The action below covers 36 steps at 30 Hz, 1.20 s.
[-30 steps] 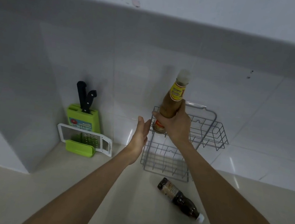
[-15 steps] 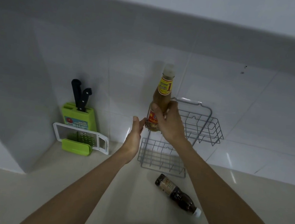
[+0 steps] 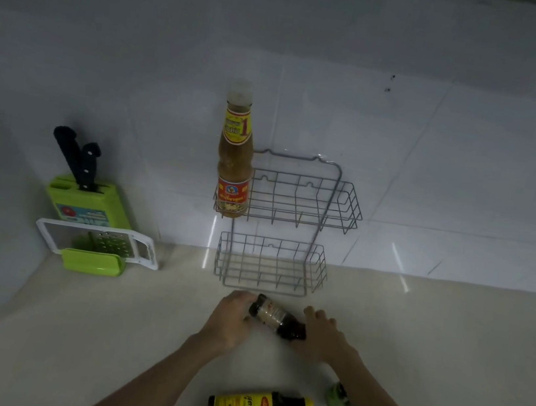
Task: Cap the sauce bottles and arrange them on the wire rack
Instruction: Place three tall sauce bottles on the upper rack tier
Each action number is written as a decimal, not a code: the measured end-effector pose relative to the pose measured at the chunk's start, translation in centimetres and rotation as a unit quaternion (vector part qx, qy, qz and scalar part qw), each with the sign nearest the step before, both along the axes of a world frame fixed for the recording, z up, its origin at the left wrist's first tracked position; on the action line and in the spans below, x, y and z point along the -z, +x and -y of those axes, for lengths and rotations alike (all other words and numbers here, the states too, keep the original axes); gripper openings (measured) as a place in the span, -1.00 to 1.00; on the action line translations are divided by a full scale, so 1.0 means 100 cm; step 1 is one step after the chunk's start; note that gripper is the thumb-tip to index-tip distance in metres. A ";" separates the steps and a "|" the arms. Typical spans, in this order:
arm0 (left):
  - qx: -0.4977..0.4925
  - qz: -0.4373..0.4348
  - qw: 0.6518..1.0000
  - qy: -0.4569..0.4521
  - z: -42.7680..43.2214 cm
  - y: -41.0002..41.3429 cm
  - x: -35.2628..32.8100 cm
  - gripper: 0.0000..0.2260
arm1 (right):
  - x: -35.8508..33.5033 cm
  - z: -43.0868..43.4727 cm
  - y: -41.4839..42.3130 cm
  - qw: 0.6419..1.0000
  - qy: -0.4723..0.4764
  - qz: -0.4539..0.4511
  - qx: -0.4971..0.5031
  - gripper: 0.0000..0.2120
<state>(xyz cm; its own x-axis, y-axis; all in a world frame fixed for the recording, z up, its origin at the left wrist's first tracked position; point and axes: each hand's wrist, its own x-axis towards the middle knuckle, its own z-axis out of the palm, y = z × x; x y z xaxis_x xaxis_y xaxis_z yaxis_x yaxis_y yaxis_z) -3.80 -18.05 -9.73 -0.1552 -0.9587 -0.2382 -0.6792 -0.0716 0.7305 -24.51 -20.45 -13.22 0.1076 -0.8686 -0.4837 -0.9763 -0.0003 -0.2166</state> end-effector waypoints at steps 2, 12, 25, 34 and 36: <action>0.006 0.012 1.000 0.015 -0.002 -0.008 0.008 -0.62 | 0.013 -0.003 0.000 1.000 0.011 -0.016 0.002 -0.42; -0.023 0.010 0.999 0.029 -0.004 -0.010 0.010 -0.59 | 0.004 0.001 -0.005 0.998 -0.064 -0.010 0.004 -0.39; -0.227 -0.130 0.957 -0.125 0.004 0.008 -0.050 -0.47 | -0.128 -0.016 -0.001 0.899 -0.286 0.316 0.103 -0.67; -0.241 -0.206 0.918 -0.238 0.046 0.032 -0.140 -0.41 | -0.255 0.020 0.042 0.680 -0.470 0.545 0.143 -0.78; -0.207 -0.212 0.929 -0.222 0.053 0.036 -0.151 -0.39 | -0.261 0.036 0.058 0.690 -0.504 0.502 0.134 -0.70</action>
